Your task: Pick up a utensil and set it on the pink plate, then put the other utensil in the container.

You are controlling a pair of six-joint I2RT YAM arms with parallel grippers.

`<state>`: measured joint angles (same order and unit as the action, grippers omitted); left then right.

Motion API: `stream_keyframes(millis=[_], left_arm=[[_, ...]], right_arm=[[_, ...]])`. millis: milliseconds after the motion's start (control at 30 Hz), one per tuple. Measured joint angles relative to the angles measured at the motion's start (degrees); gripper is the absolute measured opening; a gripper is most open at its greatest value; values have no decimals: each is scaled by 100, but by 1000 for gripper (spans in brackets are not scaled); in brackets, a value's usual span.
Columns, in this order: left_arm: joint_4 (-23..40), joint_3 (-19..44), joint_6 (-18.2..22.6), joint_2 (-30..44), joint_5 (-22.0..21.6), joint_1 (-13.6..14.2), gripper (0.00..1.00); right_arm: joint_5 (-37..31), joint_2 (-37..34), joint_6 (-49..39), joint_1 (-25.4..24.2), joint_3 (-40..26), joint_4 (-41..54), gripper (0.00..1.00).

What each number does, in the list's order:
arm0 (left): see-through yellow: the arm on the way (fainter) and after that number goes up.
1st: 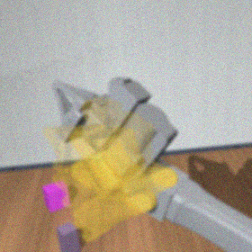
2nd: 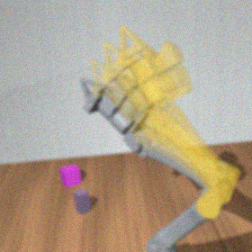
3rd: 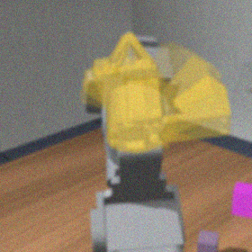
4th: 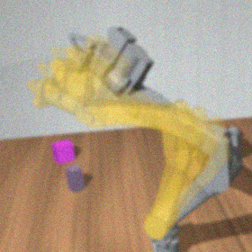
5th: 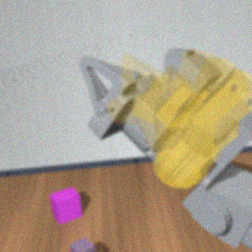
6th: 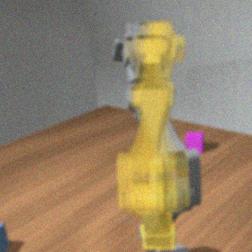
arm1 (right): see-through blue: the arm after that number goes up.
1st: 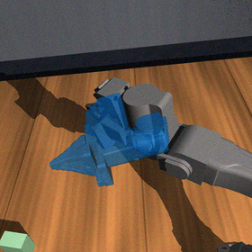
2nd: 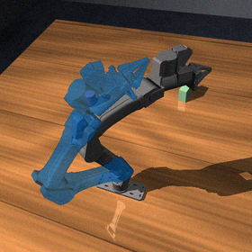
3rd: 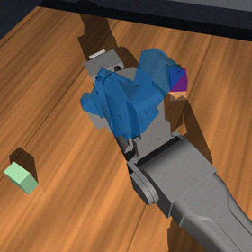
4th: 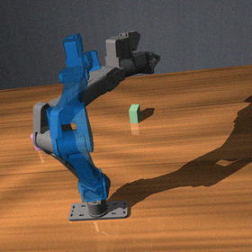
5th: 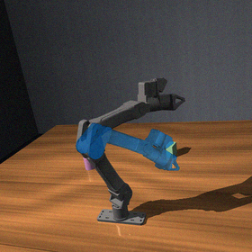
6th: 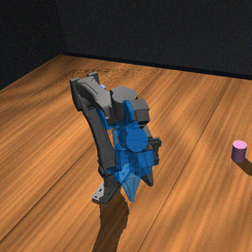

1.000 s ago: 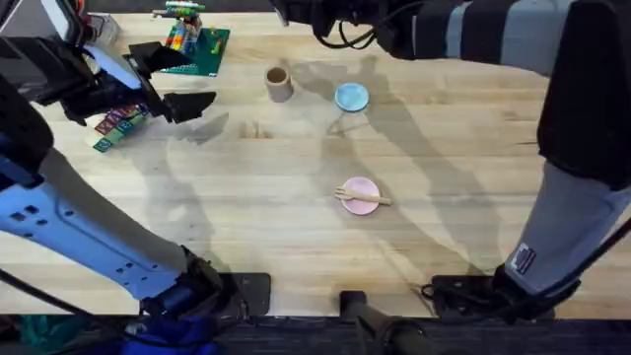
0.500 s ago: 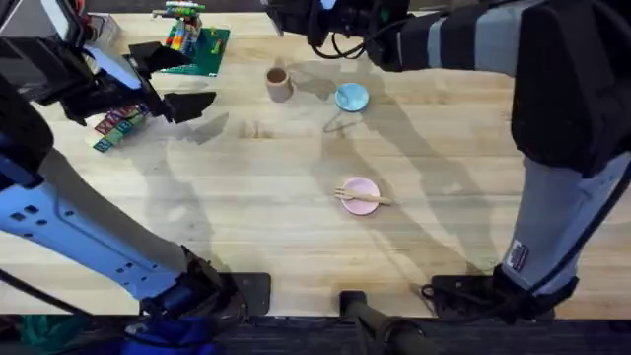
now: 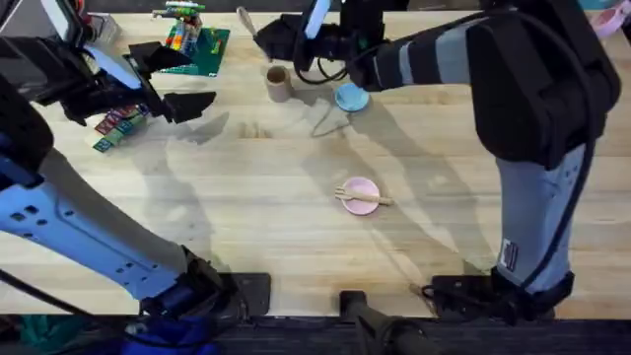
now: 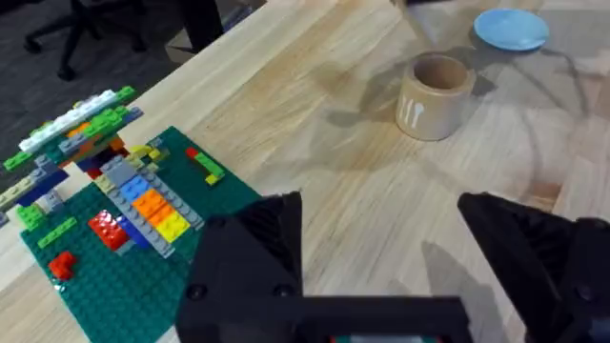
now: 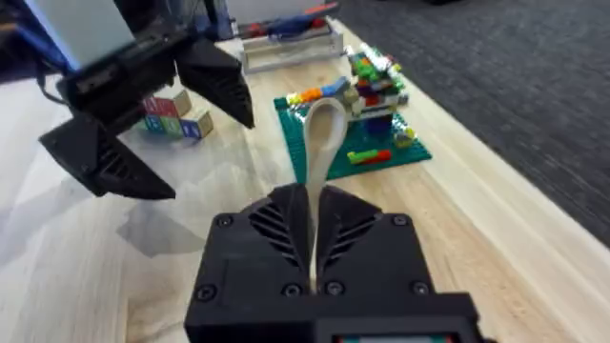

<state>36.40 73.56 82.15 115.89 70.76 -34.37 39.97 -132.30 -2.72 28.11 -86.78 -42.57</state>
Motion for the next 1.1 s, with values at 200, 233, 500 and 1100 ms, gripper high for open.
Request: stream_keyframes(millis=[200, 233, 500, 1100], left_arm=[[0, 0, -2, -2, 0, 0, 993], [0, 0, 0, -2, 0, 0, 993], [0, 0, -1, -2, 0, 0, 993], [0, 0, -1, -2, 0, 0, 993]], right_arm=[[0, -45, -9, 22, 26, 13, 35], [0, -45, -16, 22, 33, 13, 35], [98, -46, -52, 20, 224, -48, 34], [306, -46, 557, -346, 1228, -3338, 34]])
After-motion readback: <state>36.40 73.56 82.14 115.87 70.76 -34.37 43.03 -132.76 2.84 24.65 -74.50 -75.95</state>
